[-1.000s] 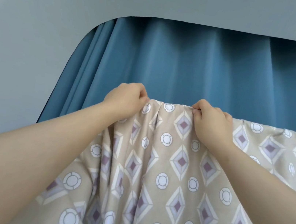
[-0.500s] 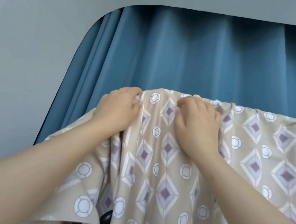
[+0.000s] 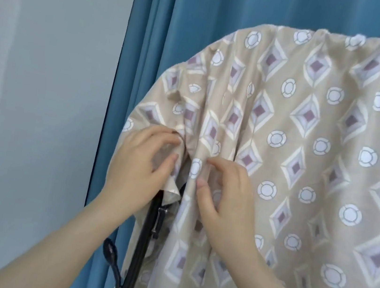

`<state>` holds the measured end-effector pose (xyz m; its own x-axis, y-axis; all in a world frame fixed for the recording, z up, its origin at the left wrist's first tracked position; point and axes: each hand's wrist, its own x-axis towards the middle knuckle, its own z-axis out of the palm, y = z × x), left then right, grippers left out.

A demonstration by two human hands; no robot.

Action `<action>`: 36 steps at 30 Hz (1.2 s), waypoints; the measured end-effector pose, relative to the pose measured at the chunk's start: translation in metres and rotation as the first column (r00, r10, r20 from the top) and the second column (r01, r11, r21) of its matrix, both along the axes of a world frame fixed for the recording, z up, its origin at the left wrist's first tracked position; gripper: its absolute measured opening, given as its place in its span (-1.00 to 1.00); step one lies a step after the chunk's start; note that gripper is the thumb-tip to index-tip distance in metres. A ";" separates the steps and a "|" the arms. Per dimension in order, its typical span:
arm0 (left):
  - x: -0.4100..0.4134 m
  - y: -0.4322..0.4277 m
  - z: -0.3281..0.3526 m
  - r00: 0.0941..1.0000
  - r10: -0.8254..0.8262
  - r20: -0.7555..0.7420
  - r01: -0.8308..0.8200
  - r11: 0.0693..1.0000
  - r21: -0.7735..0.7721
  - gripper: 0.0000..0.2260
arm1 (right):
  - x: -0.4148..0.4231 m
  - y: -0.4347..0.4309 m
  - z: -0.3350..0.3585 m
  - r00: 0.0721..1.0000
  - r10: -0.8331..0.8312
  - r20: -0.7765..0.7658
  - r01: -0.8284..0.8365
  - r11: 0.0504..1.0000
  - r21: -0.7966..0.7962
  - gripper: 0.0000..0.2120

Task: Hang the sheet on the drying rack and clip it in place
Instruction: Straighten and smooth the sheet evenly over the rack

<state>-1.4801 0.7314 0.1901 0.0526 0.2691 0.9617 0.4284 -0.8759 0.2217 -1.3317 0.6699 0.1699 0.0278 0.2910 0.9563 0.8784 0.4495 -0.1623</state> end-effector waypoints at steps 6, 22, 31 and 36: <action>-0.004 -0.004 -0.045 0.996 0.013 0.093 0.001 0.988 -0.152 -0.75 | -0.025 0.002 -0.027 0.962 -0.222 0.156 0.228 0.973 -0.025 -0.51; -0.006 -0.011 -0.071 0.866 -0.003 0.499 0.431 0.510 -0.744 -0.62 | -0.028 0.017 -0.016 0.973 -0.226 -0.056 0.206 0.948 -0.244 -0.74; -0.011 0.014 -0.043 0.870 -0.102 0.483 0.440 0.603 -0.665 -0.80 | -0.002 0.027 0.048 0.957 -0.134 -0.259 0.068 0.966 -0.248 -0.78; -0.004 0.037 -0.042 0.857 -0.190 0.480 0.486 0.607 -0.628 -0.74 | -0.006 0.037 0.035 0.929 -0.088 -0.360 -0.013 0.963 -0.270 -0.78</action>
